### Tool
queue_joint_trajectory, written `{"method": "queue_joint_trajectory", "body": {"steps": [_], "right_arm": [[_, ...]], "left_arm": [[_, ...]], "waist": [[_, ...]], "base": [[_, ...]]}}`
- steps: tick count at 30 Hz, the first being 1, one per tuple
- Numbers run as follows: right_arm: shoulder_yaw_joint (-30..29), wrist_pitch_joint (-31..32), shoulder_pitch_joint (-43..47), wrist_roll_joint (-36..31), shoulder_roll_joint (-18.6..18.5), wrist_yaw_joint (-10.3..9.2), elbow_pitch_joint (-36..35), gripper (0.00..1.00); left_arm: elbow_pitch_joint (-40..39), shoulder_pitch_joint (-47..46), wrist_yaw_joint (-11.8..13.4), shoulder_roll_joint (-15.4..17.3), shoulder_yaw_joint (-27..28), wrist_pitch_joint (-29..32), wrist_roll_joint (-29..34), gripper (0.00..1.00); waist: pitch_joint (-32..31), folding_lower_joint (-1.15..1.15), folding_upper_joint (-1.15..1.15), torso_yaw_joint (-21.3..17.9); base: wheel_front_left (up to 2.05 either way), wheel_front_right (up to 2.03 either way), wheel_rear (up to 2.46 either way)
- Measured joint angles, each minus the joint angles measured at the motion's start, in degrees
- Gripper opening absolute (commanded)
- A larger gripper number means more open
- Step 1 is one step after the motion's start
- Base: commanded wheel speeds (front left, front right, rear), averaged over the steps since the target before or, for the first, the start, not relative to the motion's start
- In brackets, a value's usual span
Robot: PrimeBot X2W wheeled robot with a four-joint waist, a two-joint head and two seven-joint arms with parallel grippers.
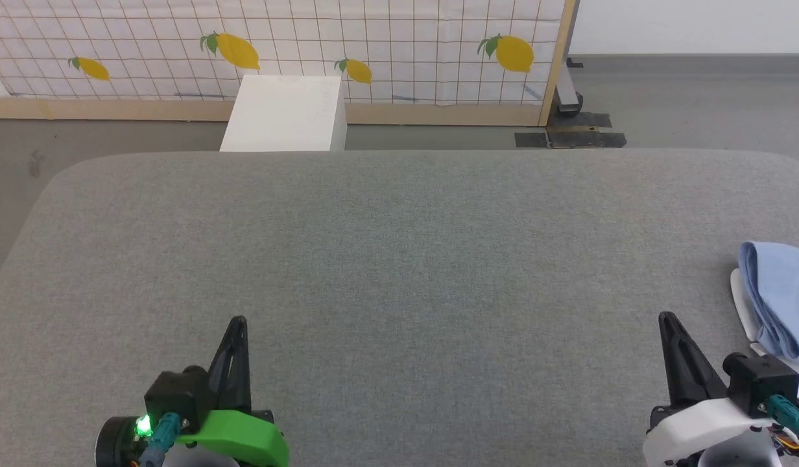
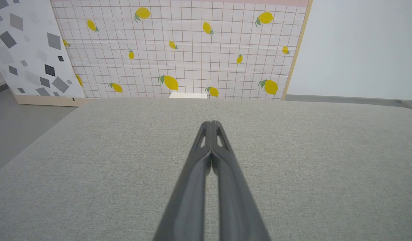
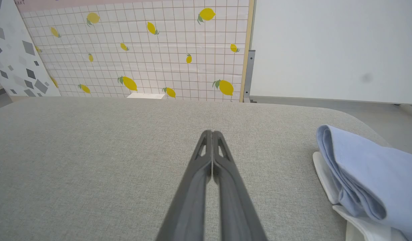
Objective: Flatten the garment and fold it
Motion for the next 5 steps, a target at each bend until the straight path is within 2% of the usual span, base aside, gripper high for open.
{"method": "queue_joint_trajectory", "body": {"steps": [5], "right_arm": [[0.43,0.31,-0.12,-0.34,0.01,0.0,-0.07,0.0]], "left_arm": [[0.16,-0.13,-0.79,-0.52,0.93,0.55,0.76,0.0]], "waist": [[0.0,0.0,0.0,-0.08]], "base": [[0.0,0.0,0.0]]}}
